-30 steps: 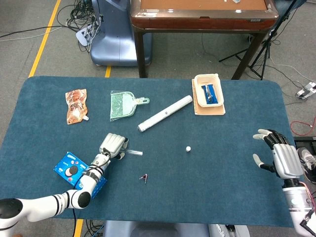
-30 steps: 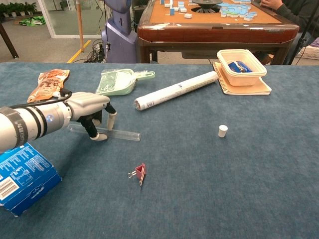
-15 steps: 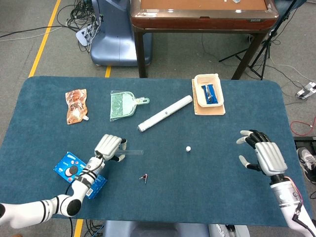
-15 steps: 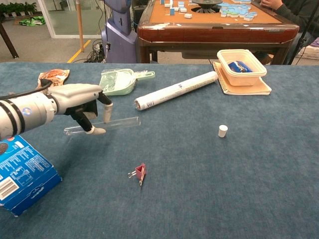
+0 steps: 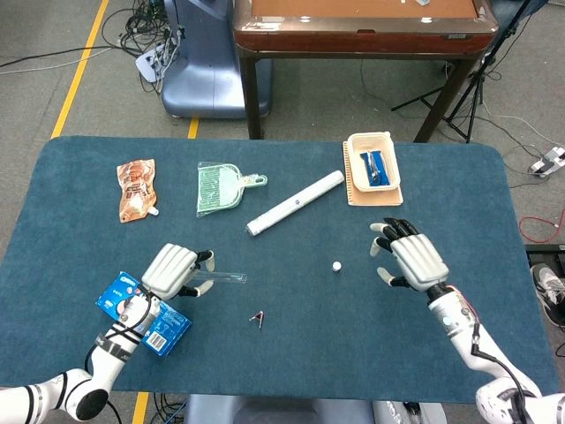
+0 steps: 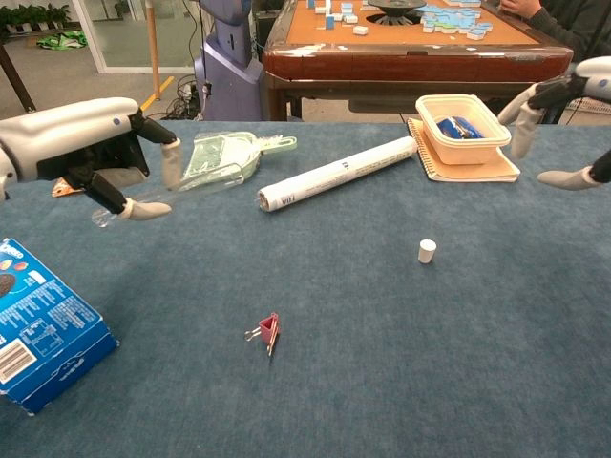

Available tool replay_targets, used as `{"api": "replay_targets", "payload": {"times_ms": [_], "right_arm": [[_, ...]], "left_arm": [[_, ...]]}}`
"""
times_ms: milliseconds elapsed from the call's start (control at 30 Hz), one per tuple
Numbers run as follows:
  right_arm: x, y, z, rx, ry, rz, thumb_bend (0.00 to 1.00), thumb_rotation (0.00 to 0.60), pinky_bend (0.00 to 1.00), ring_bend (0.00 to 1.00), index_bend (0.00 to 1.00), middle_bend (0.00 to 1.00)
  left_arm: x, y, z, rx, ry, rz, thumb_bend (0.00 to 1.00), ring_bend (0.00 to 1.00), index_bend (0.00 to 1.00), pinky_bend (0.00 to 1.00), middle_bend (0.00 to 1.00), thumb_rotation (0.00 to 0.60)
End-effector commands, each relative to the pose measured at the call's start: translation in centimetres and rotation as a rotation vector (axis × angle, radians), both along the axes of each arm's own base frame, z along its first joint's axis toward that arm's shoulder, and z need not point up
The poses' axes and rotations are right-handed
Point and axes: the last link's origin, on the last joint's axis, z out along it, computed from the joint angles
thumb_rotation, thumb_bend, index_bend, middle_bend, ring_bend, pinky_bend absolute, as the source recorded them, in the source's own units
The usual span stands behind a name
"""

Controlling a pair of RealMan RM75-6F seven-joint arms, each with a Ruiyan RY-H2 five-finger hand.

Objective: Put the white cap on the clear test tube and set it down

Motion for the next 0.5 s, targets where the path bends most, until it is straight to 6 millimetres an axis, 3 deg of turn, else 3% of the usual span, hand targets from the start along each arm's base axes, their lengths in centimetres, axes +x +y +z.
{"api": "replay_targets", "payload": {"times_ms": [33, 500], "right_arm": [[0.7, -1.3, -2.0, 0.038, 0.054, 0.014, 0.33, 0.600, 0.10, 0.03, 0.47, 0.15], [1.5, -4.3, -8.1, 0.121, 0.124, -0.014, 0.30, 0.600, 0.09, 0.00, 0.47, 0.11]], "left_arm": [[-0.3, -0.4, 0.3, -0.002, -0.009, 0.007, 0.26, 1.00, 0.59, 1.00, 1.00, 0.600], [-1.5, -1.1, 0.4, -0.011, -0.026, 0.043, 0.25, 1.00, 0.59, 1.00, 1.00, 0.600]]}}
